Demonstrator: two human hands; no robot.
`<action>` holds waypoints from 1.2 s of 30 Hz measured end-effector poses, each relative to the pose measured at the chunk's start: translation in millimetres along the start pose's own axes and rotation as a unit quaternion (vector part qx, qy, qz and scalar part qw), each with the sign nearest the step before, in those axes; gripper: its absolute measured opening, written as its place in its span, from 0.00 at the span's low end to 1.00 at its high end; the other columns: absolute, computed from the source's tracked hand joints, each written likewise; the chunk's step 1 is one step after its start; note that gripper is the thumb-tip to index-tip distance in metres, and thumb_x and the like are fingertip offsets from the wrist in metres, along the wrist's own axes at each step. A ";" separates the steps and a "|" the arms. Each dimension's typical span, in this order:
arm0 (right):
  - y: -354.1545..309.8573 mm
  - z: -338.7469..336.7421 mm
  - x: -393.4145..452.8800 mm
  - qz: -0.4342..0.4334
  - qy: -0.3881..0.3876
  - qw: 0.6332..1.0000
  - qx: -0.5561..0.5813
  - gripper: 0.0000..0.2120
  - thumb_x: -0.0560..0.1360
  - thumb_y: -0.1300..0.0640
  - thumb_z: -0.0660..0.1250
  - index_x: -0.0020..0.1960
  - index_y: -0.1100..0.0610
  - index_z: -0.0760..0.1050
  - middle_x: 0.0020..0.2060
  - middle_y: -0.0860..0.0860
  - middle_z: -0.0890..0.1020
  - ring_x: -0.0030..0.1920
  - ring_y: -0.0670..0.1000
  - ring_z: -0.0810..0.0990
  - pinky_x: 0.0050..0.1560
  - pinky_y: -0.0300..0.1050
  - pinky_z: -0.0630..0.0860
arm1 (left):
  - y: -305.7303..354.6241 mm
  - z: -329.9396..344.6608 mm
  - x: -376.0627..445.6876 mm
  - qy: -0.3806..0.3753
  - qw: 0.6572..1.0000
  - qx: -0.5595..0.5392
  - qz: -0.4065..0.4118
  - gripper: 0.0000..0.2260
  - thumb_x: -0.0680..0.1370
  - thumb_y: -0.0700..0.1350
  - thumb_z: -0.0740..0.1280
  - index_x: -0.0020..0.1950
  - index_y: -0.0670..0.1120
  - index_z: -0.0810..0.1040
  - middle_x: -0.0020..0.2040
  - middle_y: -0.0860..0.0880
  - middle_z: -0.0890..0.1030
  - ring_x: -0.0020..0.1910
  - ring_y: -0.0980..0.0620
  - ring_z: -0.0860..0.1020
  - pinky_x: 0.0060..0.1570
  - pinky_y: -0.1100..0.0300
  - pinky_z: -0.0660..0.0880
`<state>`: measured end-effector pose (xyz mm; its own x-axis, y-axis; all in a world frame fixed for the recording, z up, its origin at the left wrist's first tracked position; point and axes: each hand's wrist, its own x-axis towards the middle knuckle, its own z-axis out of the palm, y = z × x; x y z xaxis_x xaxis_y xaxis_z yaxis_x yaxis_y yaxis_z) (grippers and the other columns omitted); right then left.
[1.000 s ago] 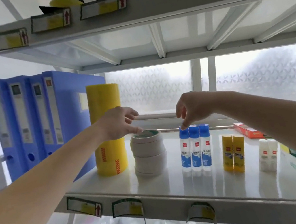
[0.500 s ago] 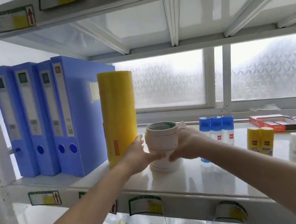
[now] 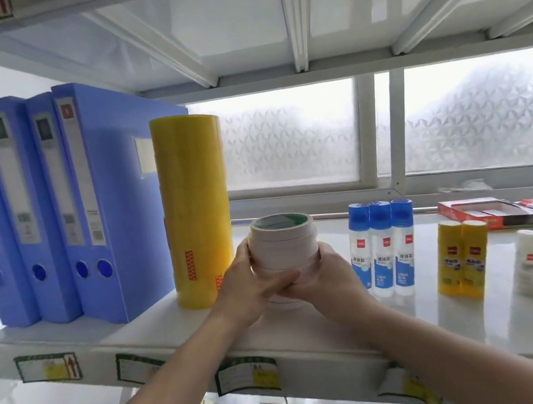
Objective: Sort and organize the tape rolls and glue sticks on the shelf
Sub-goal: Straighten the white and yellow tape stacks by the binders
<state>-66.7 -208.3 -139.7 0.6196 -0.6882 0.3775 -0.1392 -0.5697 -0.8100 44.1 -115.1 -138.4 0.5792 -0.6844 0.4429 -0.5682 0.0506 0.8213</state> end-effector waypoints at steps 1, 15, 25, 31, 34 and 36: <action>0.5 0.0 -0.1 -0.004 0.003 1.000 0.005 0.32 0.58 0.48 0.80 0.57 0.53 0.71 0.45 0.45 0.80 0.46 0.46 0.79 0.46 0.45 0.78 | -0.4 0.3 -0.2 0.001 1.000 0.000 0.002 0.44 0.54 0.62 0.75 0.67 0.53 0.66 0.57 0.54 0.78 0.56 0.54 0.76 0.53 0.59 0.76; 4.2 1.6 -2.2 -0.048 -0.020 0.999 0.014 0.26 0.65 0.45 0.76 0.56 0.52 0.70 0.48 0.47 0.80 0.47 0.47 0.78 0.47 0.41 0.76 | -12.1 0.2 4.0 0.049 0.999 -0.018 -0.003 0.30 0.61 0.54 0.80 0.58 0.51 0.71 0.52 0.55 0.80 0.52 0.56 0.78 0.49 0.61 0.77; 1.0 2.1 -4.9 -0.076 0.001 0.996 0.051 0.27 0.63 0.46 0.77 0.56 0.51 0.68 0.48 0.45 0.79 0.46 0.42 0.78 0.40 0.33 0.74 | -10.4 0.9 5.0 0.039 0.996 -0.078 0.005 0.30 0.60 0.55 0.77 0.59 0.49 0.74 0.51 0.54 0.82 0.51 0.56 0.79 0.43 0.68 0.75; -1.7 -1.4 -6.7 -0.083 -0.008 0.996 0.040 0.22 0.67 0.46 0.74 0.54 0.46 0.67 0.46 0.40 0.77 0.45 0.37 0.75 0.39 0.30 0.70 | -12.8 -0.2 6.5 0.031 0.996 -0.087 0.007 0.37 0.55 0.63 0.74 0.60 0.51 0.74 0.52 0.56 0.82 0.53 0.58 0.79 0.49 0.63 0.77; -0.6 -1.1 -5.5 -0.085 -0.014 0.995 0.045 0.22 0.67 0.45 0.74 0.55 0.46 0.67 0.49 0.42 0.78 0.47 0.38 0.76 0.41 0.31 0.71 | -12.6 -0.8 5.1 0.024 0.995 -0.093 0.004 0.36 0.56 0.63 0.75 0.61 0.52 0.73 0.53 0.56 0.81 0.53 0.59 0.79 0.49 0.64 0.76; 0.5 -1.2 -4.9 -0.084 -0.016 0.995 0.051 0.22 0.67 0.46 0.74 0.56 0.45 0.67 0.49 0.42 0.78 0.48 0.40 0.76 0.43 0.32 0.73 | -12.2 -0.2 4.8 0.022 0.996 -0.089 0.000 0.34 0.58 0.60 0.79 0.60 0.52 0.73 0.53 0.55 0.81 0.53 0.58 0.79 0.48 0.65 0.75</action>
<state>-70.7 -205.8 -141.4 0.6519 -0.5713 0.4986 0.0471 -0.6258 -0.7786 53.9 -118.8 -146.3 0.6064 -0.6522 0.4549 -0.4572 0.1821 0.8705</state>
